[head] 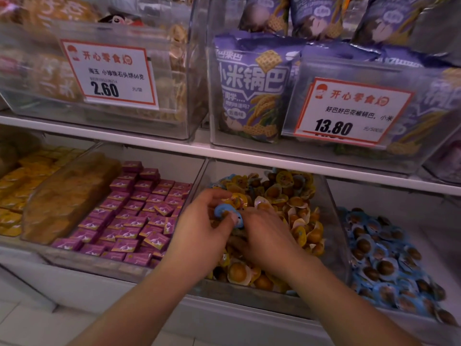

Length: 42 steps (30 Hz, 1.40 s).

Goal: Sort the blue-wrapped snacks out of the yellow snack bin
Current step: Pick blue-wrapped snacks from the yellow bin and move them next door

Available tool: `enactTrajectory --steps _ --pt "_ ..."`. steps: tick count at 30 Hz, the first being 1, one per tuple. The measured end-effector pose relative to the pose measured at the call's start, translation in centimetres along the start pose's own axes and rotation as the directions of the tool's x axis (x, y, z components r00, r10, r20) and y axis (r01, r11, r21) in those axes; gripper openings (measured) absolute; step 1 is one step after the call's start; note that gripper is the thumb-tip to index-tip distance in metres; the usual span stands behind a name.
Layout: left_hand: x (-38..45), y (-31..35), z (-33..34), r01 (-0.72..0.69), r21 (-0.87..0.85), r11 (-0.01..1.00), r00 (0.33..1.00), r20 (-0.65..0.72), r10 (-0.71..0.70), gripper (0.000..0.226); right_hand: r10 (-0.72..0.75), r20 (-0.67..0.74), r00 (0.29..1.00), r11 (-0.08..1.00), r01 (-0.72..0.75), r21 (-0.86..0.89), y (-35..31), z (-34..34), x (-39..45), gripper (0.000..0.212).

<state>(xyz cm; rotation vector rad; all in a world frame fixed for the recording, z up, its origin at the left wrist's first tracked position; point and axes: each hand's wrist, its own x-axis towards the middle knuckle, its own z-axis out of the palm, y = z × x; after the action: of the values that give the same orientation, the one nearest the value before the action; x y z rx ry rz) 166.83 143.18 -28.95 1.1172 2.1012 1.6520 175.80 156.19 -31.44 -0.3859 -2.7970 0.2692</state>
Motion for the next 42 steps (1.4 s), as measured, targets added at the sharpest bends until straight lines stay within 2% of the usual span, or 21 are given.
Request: enactTrajectory --steps 4,6,8,10,12,13,14,16,18,19,20,22,24,25,27,29,31,36,39,42 --pt "0.3 0.0 -0.4 0.015 -0.092 0.996 0.999 -0.028 -0.018 0.020 0.176 -0.081 0.981 0.960 -0.153 0.235 0.6 -1.0 -0.3 0.021" --pt "0.4 0.2 -0.4 0.060 -0.131 0.990 0.997 -0.049 -0.067 0.016 0.335 -0.123 0.934 0.842 -0.239 0.483 1.1 -2.2 -0.2 0.014" --pt "0.3 0.3 0.2 0.155 -0.219 0.963 0.984 -0.050 -0.170 0.015 0.465 -0.140 0.874 0.664 -0.239 0.709 1.6 -3.8 -0.3 0.013" --pt "0.3 0.9 1.0 0.338 -0.433 0.835 0.931 0.022 -0.365 0.014 0.490 -0.122 0.863 0.484 -0.153 0.862 1.6 -5.1 -0.6 0.015" --pt "0.5 1.5 1.6 0.501 -0.651 0.570 0.842 0.214 -0.495 0.018 0.446 -0.089 0.891 0.360 -0.087 0.929 0.8 -5.7 -0.9 0.017" --pt "0.5 1.7 1.6 0.563 -0.691 0.453 0.805 0.332 -0.492 0.029 0.421 -0.075 0.904 0.339 -0.080 0.937 0.3 -5.6 -1.0 0.017" --pt "0.5 1.9 1.6 0.606 -0.689 0.396 0.782 0.426 -0.455 0.039 0.400 -0.072 0.914 0.358 -0.083 0.930 -0.3 -5.4 -1.2 0.017" --pt "0.5 2.2 1.6 0.613 -0.670 0.420 0.788 0.478 -0.388 0.041 0.339 -0.092 0.936 0.488 -0.092 0.868 -1.2 -4.9 -1.6 0.022" --pt "0.5 2.3 1.6 0.545 -0.684 0.485 0.831 0.366 -0.418 0.028 0.254 -0.151 0.955 0.720 -0.083 0.689 -1.3 -4.5 -1.8 0.020" --pt "0.5 2.4 1.4 0.509 -0.693 0.511 0.849 0.306 -0.431 0.022 0.214 -0.184 0.959 0.797 -0.063 0.601 -1.3 -4.5 -1.8 0.018" --pt "0.6 2.4 1.0 0.475 -0.705 0.527 0.865 0.265 -0.425 0.018 0.195 -0.219 0.956 0.829 -0.041 0.558 -1.3 -4.5 -1.9 0.016" --pt "0.9 2.6 -0.3 0.397 -0.718 0.571 0.906 0.208 -0.369 0.015 0.247 -0.266 0.932 0.764 -0.019 0.645 -1.3 -4.9 -1.9 0.010" --pt "1.1 2.5 -2.2 0.258 -0.669 0.697 0.959 0.091 -0.268 0.011 0.321 -0.253 0.913 0.669 -0.029 0.743 -1.2 -5.1 -1.8 0.008" --pt "1.1 2.3 -3.1 0.184 -0.620 0.763 0.976 0.022 -0.217 0.011 0.307 -0.223 0.925 0.675 -0.047 0.736 -1.2 -5.1 -1.8 0.010" --pt "1.0 1.7 -4.5 0.099 -0.524 0.846 0.982 -0.087 -0.168 0.014 0.152 -0.074 0.986 0.771 -0.071 0.633 -1.6 -4.4 -1.8 0.007" --pt "0.9 1.1 -5.5 0.095 -0.494 0.864 0.977 -0.120 -0.176 0.014 -0.079 0.119 0.990 0.892 0.017 0.452 -3.1 -2.7 -1.9 0.025" --pt "0.7 0.6 -6.0 0.119 -0.487 0.865 0.971 -0.125 -0.204 0.014 -0.208 0.255 0.944 0.944 0.124 0.307 -4.1 -1.0 -1.7 0.037" --pt "0.5 -0.5 -6.9 0.137 -0.463 0.876 0.968 -0.125 -0.218 0.012 -0.195 0.303 0.933 0.943 0.093 0.319 -3.5 -0.3 -0.3 0.034" --pt "0.6 -0.8 -7.0 0.119 -0.467 0.876 0.974 -0.115 -0.194 0.012 -0.129 0.256 0.958 0.990 0.108 0.092 -3.4 0.4 0.0 0.038" --pt "0.6 -0.9 -7.0 0.105 -0.478 0.872 0.980 -0.101 -0.174 0.012 -0.080 0.197 0.977 0.994 0.092 -0.051 -3.4 0.8 0.3 0.036"
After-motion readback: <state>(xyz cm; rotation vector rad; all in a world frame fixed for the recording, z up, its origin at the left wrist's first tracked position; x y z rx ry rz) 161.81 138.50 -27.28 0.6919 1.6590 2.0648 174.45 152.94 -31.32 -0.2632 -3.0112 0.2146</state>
